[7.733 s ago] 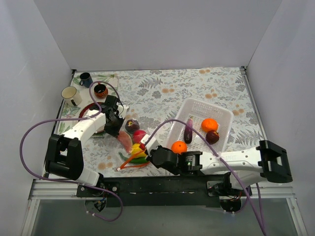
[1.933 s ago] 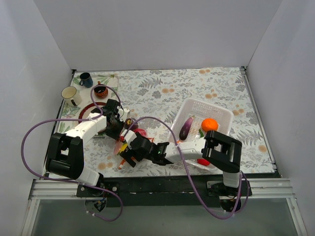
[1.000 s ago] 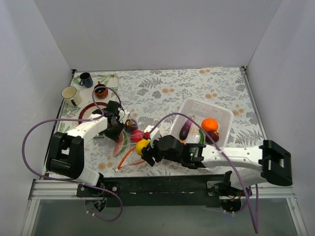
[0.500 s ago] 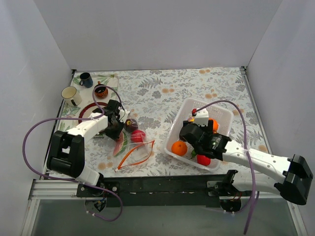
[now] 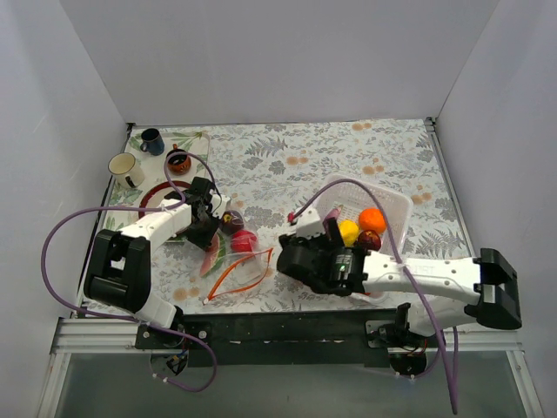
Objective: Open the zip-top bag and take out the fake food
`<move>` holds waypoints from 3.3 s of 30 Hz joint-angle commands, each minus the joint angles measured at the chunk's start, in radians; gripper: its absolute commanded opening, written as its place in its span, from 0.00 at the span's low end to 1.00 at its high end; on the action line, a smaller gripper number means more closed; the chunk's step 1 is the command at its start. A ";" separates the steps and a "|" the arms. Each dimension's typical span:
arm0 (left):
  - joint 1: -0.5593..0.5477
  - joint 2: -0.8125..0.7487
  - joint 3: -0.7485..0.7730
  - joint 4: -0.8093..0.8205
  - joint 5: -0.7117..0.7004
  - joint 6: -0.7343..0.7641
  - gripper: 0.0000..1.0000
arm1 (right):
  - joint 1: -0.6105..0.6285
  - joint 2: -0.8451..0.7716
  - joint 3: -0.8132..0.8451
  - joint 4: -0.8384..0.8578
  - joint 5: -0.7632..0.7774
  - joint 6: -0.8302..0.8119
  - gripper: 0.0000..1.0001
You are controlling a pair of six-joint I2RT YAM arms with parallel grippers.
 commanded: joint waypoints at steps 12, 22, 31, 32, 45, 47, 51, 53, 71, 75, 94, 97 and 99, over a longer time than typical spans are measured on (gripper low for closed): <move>-0.004 -0.005 -0.015 0.036 0.002 -0.002 0.00 | 0.183 0.318 0.066 0.786 -0.478 -0.438 0.01; -0.018 -0.016 -0.024 0.031 0.019 0.001 0.00 | 0.088 0.536 0.176 0.777 -0.587 -0.393 0.11; -0.052 -0.018 -0.035 -0.003 0.103 0.029 0.00 | -0.010 0.613 0.193 0.788 -0.685 -0.366 0.64; -0.055 -0.014 -0.035 -0.003 0.106 0.029 0.00 | -0.010 0.622 0.216 0.782 -0.682 -0.370 0.66; -0.139 0.010 -0.058 -0.027 0.163 0.038 0.00 | -0.009 0.671 0.288 0.777 -0.685 -0.384 0.77; -0.141 0.009 -0.060 -0.030 0.166 0.039 0.00 | -0.003 0.654 0.270 0.806 -0.705 -0.395 0.79; -0.144 0.013 -0.066 -0.023 0.157 0.042 0.00 | 0.004 0.585 0.189 0.926 -0.750 -0.416 0.81; -0.142 0.015 -0.066 -0.023 0.160 0.041 0.00 | 0.005 0.582 0.187 0.938 -0.754 -0.418 0.82; -0.144 0.027 -0.080 0.005 0.120 0.042 0.00 | 0.005 0.492 0.084 1.062 -0.831 -0.363 0.84; -0.144 0.025 -0.078 0.003 0.117 0.038 0.00 | 0.005 0.515 0.123 0.989 -0.778 -0.347 0.84; -0.144 -0.011 -0.080 -0.012 0.114 0.042 0.00 | 0.040 0.654 0.262 0.694 -0.514 -0.321 0.79; -0.144 -0.010 -0.086 -0.006 0.105 0.049 0.00 | 0.047 0.612 0.212 0.679 -0.491 -0.324 0.77; -0.144 -0.007 -0.089 0.000 0.101 0.049 0.00 | 0.051 0.585 0.177 0.671 -0.475 -0.321 0.77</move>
